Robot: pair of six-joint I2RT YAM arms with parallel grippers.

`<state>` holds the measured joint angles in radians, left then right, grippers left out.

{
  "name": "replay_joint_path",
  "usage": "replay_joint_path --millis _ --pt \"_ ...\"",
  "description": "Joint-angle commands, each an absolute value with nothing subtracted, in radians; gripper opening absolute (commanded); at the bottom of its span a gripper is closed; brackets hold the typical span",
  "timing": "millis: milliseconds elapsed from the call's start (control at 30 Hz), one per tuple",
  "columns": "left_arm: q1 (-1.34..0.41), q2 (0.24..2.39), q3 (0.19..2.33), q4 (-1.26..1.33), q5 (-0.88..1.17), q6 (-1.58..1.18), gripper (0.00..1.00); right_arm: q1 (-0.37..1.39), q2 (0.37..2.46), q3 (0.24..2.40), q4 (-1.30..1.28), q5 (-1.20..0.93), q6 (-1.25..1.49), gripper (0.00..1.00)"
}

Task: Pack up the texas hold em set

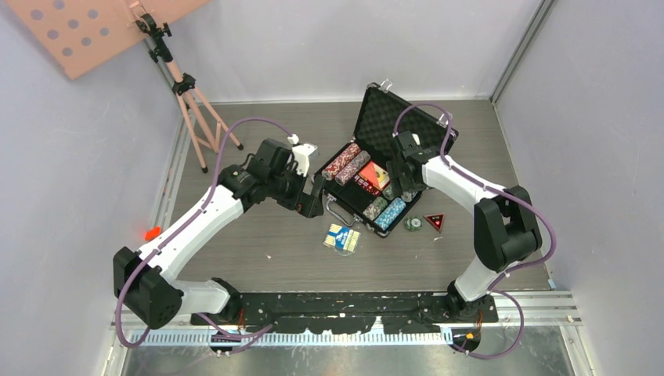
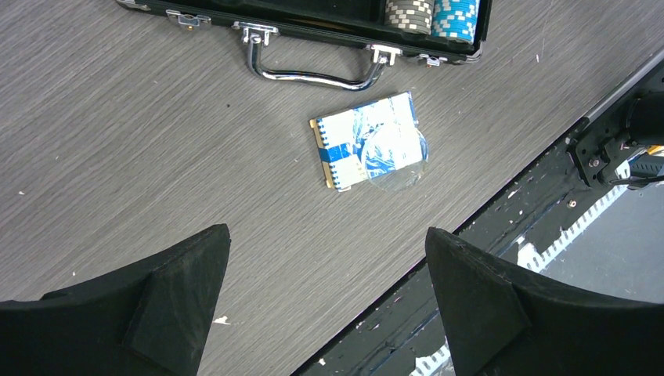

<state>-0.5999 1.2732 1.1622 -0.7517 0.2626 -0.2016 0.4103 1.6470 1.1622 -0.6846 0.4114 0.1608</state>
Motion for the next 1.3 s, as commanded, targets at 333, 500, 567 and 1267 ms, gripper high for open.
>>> replay_joint_path --millis 333,500,567,1267 --pt "-0.595 1.279 1.209 -0.755 0.286 -0.192 1.0 0.407 1.721 1.173 -0.644 0.603 0.172 0.88" --pt "-0.596 1.281 1.209 -0.754 0.279 -0.189 1.0 0.407 1.708 1.166 -0.61 0.649 0.175 0.88" --pt "-0.595 1.282 1.209 -0.754 0.28 -0.189 1.0 0.407 1.697 1.162 -0.604 0.649 0.174 0.88" --pt "-0.529 1.364 1.173 -0.588 0.151 -0.351 1.0 0.405 1.357 1.098 -0.671 0.444 0.302 0.89"
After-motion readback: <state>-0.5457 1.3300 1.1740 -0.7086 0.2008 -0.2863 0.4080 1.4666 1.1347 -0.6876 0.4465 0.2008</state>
